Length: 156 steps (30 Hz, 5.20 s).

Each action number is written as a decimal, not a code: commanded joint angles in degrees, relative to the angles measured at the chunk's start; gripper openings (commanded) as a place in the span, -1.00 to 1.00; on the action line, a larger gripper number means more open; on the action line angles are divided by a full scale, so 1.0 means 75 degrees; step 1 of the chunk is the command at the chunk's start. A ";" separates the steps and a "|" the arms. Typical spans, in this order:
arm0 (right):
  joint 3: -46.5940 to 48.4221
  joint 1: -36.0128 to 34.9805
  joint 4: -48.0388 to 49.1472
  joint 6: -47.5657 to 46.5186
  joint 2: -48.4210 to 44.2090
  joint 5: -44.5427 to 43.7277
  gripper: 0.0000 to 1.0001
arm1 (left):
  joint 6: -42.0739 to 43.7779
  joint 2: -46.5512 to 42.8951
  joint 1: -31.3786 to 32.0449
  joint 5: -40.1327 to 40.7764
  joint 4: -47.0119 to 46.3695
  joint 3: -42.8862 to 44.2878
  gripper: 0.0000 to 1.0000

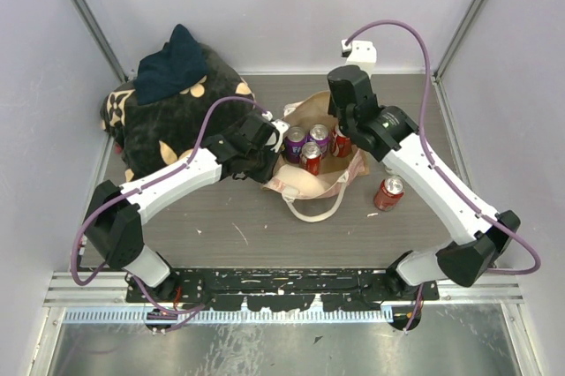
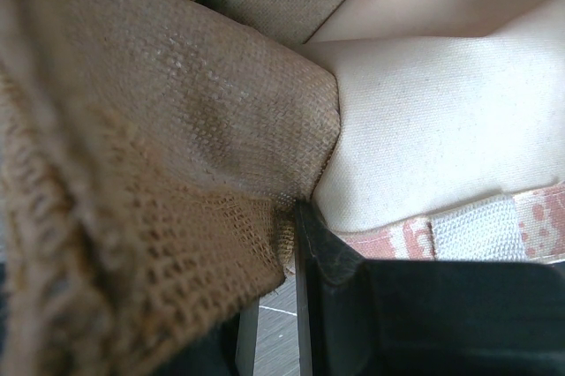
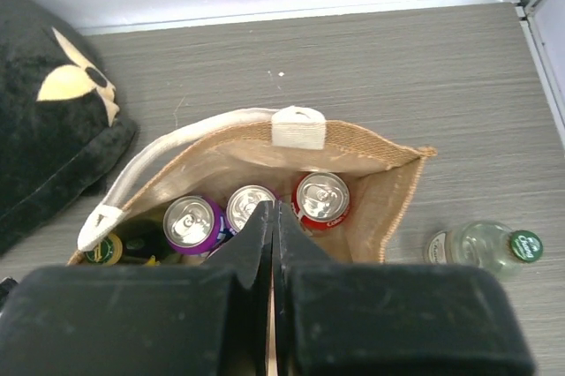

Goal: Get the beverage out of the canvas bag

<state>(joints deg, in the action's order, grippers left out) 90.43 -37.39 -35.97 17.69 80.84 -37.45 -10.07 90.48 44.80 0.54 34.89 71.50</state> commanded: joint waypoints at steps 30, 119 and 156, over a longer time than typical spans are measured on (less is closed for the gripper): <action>-0.1548 0.2029 0.0340 0.3028 0.2216 0.1147 0.74 | 0.0738 -0.0159 0.0029 -0.0910 -0.0567 -0.0417 -0.46; -0.2382 0.1453 0.0724 0.2833 0.2787 0.0603 -0.99 | 0.0768 0.0147 0.0007 0.0100 -0.0270 -0.0253 -0.45; -0.0485 0.0685 0.1094 0.0478 -0.0674 0.1608 -0.99 | 0.0885 0.0124 0.0011 0.0327 -0.0108 -0.0061 -0.45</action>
<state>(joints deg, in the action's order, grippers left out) 80.71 -30.98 -31.99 23.33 82.00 -25.23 -4.93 90.19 45.17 0.60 31.03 69.76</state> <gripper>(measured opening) 0.711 0.276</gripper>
